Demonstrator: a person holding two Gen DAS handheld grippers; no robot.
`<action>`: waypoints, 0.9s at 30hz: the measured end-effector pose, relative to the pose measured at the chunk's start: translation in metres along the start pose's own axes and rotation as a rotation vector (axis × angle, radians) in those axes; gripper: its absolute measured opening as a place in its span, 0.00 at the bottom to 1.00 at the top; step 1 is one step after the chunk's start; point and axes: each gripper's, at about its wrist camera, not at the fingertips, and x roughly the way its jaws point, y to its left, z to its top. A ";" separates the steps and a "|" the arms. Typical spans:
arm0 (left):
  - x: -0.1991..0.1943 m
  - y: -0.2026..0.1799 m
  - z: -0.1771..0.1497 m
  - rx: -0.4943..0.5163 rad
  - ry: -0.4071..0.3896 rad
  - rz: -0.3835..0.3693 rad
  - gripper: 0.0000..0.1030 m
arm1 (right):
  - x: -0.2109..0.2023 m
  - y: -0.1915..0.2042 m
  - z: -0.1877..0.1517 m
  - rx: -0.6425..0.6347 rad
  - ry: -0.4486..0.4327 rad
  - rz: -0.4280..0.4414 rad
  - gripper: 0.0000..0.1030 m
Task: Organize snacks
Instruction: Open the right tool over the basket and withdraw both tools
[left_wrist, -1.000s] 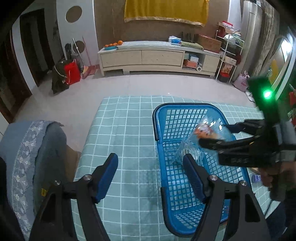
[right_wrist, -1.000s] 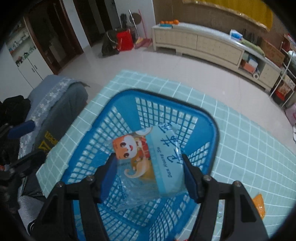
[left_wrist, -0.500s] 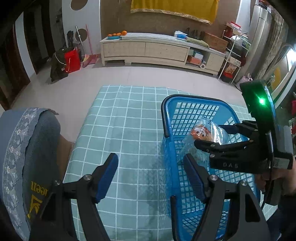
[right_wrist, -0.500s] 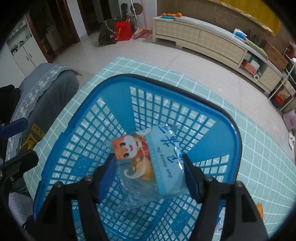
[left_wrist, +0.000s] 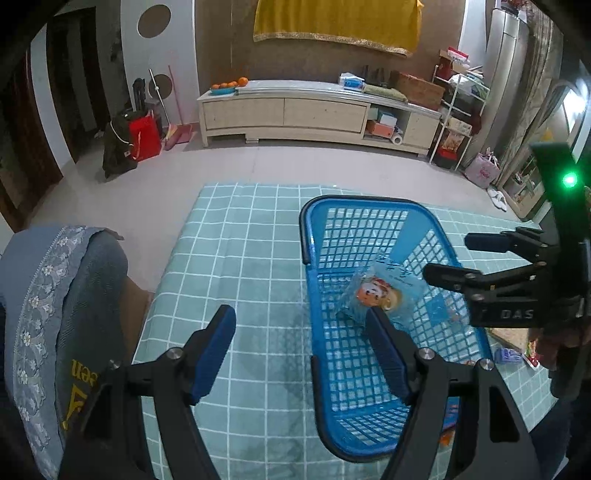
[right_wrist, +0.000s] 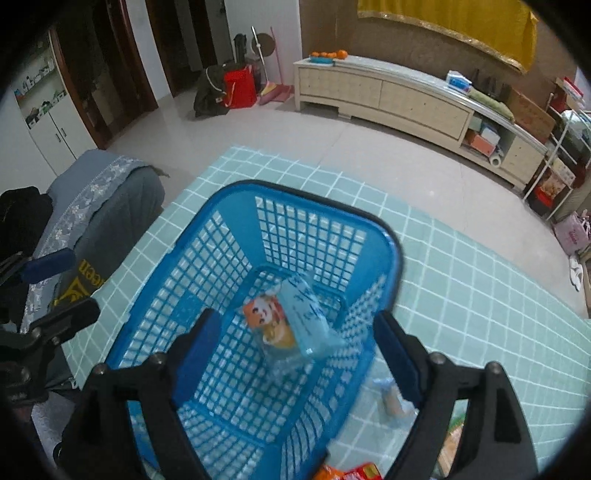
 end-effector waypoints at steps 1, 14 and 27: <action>-0.004 -0.002 -0.002 -0.002 -0.003 -0.004 0.69 | -0.008 -0.001 -0.003 0.006 -0.007 -0.002 0.85; -0.045 -0.045 -0.017 0.042 -0.048 -0.056 0.69 | -0.072 -0.010 -0.040 0.059 -0.061 -0.012 0.85; -0.060 -0.105 -0.032 0.123 -0.078 -0.110 0.80 | -0.120 -0.041 -0.089 0.145 -0.116 -0.029 0.85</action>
